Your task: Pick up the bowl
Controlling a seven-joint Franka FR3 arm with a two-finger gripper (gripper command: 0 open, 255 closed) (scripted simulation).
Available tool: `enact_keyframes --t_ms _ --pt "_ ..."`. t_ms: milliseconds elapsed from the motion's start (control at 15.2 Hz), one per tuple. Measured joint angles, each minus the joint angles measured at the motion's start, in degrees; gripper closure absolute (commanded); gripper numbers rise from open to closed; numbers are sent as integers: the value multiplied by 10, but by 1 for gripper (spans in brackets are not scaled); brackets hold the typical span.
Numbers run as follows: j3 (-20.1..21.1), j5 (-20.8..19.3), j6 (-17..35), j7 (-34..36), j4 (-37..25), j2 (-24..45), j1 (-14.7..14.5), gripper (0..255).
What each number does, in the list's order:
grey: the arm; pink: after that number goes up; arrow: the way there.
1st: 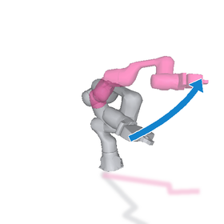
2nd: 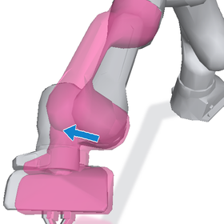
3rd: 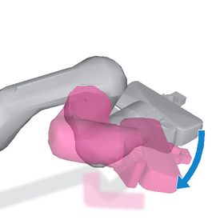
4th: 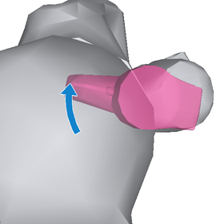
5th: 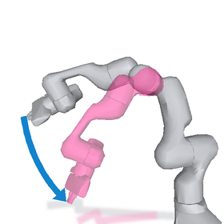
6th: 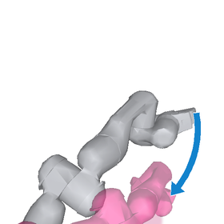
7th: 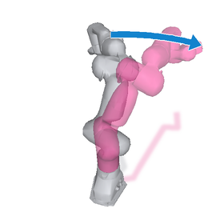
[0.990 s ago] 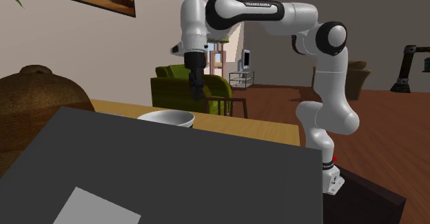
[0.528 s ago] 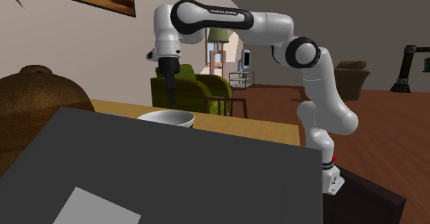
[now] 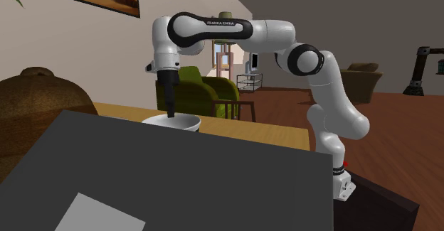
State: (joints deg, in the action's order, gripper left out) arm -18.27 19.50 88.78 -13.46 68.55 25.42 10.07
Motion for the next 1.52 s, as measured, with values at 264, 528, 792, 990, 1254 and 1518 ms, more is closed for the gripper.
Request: enact_keyframes --t_ms 264,528,792,990,1254,1518 --pt "0 0 11 -4 13 -1 -1 255" --pt "0 0 12 -4 14 -2 -1 255" --pt "0 0 12 -4 14 -2 -1 255" --pt "0 0 3 -2 3 0 1 255" --pt "0 3 -31 4 -42 10 8 255" --pt "2 9 -73 14 -104 29 18 255"
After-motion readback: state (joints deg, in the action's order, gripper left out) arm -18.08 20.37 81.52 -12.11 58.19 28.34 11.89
